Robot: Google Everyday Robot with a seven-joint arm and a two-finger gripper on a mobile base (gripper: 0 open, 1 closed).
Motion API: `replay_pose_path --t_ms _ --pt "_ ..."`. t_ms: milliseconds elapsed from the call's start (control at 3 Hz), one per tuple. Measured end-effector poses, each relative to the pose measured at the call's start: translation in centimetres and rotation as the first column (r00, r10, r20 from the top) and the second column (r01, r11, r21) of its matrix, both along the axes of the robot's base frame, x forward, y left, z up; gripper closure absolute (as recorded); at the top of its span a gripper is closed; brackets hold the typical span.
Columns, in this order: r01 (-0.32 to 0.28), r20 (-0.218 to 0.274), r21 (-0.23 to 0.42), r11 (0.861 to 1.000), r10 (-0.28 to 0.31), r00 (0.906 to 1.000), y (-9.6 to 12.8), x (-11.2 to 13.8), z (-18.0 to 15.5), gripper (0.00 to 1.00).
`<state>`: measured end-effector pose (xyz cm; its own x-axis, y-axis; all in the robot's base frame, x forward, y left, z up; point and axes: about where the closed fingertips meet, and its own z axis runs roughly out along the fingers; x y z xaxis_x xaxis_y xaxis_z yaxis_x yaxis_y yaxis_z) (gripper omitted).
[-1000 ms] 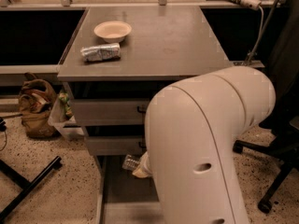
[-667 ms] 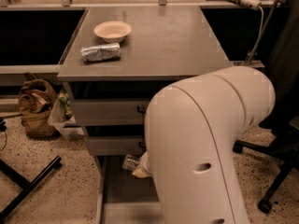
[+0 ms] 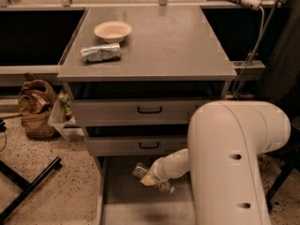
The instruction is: Place water bottle into bottom drawer
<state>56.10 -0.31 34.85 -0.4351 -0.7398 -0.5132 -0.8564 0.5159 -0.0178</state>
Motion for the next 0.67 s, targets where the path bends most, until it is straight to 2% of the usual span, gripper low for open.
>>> replay_pose_path --t_ms 333,667 --pt "0.054 -0.071 0.015 0.998 -0.053 0.9961 -1.3 1.4 -3.5 1.0" --pt "0.03 -0.126 0.03 0.999 -0.025 0.9917 -0.7 1.4 -5.8 1.0"
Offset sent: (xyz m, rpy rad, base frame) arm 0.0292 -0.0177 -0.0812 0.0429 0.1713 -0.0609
